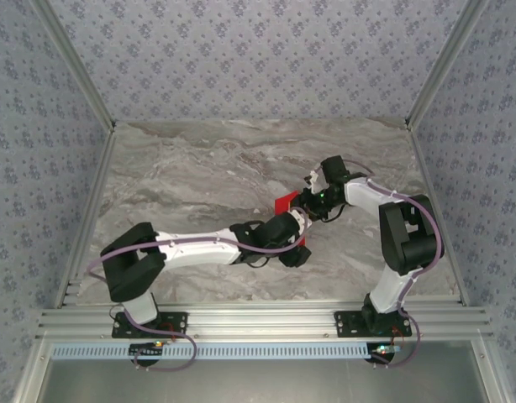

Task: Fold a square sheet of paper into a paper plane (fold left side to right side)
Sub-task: Fold the triangle a second time at the center of the table.

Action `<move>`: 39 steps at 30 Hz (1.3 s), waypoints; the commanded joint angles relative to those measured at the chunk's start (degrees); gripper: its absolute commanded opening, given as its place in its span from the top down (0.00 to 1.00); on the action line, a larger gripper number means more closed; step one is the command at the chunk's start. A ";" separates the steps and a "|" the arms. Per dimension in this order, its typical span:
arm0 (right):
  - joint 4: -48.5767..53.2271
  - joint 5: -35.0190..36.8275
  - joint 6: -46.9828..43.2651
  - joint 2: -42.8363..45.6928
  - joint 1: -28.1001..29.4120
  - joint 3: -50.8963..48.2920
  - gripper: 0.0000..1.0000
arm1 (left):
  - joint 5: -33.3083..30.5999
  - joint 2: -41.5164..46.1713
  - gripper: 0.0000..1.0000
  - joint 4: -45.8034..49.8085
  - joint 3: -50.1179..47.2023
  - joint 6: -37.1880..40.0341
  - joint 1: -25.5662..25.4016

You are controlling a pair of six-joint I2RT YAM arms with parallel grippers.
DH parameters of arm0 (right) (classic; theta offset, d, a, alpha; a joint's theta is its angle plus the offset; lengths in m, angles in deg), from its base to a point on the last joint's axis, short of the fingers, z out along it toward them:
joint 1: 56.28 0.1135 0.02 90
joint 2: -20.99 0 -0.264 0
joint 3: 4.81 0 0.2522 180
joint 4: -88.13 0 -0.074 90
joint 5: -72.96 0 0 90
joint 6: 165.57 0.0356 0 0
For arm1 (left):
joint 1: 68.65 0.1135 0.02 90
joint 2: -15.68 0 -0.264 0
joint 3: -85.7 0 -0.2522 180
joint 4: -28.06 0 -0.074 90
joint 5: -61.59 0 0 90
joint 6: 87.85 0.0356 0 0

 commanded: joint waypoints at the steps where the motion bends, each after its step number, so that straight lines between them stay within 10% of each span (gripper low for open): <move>1: 0.96 -1.90 1.24 0.90 -0.43 1.91 0.68 | -4.72 -1.87 0.33 2.84 2.76 0.86 -0.98; 14: 0.72 -1.81 1.72 0.32 -0.35 2.14 0.68 | -16.61 -7.44 0.35 6.48 6.56 1.51 -4.03; 28: 3.84 1.81 -0.86 -0.50 -0.32 3.19 0.66 | -18.98 -6.61 0.87 7.68 7.05 1.91 -4.76; 39: 3.97 5.17 -2.82 2.04 -1.30 4.68 0.55 | -16.89 -4.68 1.00 5.87 5.24 0.69 -4.40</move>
